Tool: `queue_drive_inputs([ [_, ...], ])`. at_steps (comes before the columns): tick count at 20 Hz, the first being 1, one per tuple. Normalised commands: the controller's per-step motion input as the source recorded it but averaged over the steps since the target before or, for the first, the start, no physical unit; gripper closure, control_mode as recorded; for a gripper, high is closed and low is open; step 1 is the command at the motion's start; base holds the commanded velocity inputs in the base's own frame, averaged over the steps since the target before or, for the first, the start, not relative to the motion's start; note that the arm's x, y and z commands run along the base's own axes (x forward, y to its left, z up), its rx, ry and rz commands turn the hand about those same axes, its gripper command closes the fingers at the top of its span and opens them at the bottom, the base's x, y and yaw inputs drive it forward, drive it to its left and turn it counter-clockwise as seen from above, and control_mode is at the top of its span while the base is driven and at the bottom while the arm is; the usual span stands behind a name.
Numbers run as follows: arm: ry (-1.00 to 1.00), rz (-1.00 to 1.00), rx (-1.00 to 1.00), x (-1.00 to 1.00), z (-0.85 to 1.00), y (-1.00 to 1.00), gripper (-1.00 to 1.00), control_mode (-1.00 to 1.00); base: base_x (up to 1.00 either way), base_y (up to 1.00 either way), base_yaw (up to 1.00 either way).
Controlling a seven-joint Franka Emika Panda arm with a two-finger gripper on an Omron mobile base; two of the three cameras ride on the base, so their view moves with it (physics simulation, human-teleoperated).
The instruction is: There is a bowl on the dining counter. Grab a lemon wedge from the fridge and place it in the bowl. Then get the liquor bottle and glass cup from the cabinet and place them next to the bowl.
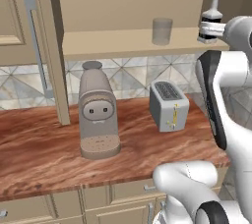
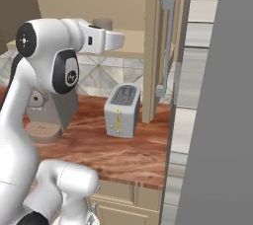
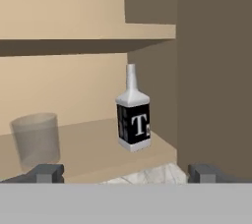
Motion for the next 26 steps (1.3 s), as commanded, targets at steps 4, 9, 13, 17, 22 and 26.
queue_drive_inputs([
  [4, -0.05, 0.00, 0.00, 0.35, 0.33, -0.02, -1.00, -1.00, 0.00, 0.00, 0.00],
  [9, -0.05, 0.00, -0.01, 0.33, 0.36, -0.02, -1.00, -1.00, 0.00, 0.00, 0.00],
  [13, 0.00, -0.07, -0.01, 0.14, 0.23, -0.10, -1.00, -1.00, 0.00, 0.00, 0.00],
  [17, 0.00, -0.13, 0.00, 0.17, 0.16, -0.14, -1.00, -1.00, 0.00, 0.00, 0.00],
  [22, 0.00, -0.12, 0.00, 0.29, 0.14, -0.05, -1.00, -1.00, 0.00, 0.00, 0.00],
  [26, 0.01, -0.09, 0.00, 0.40, 0.03, 0.00, -1.00, -1.00, 0.00, 0.00, 0.00],
])
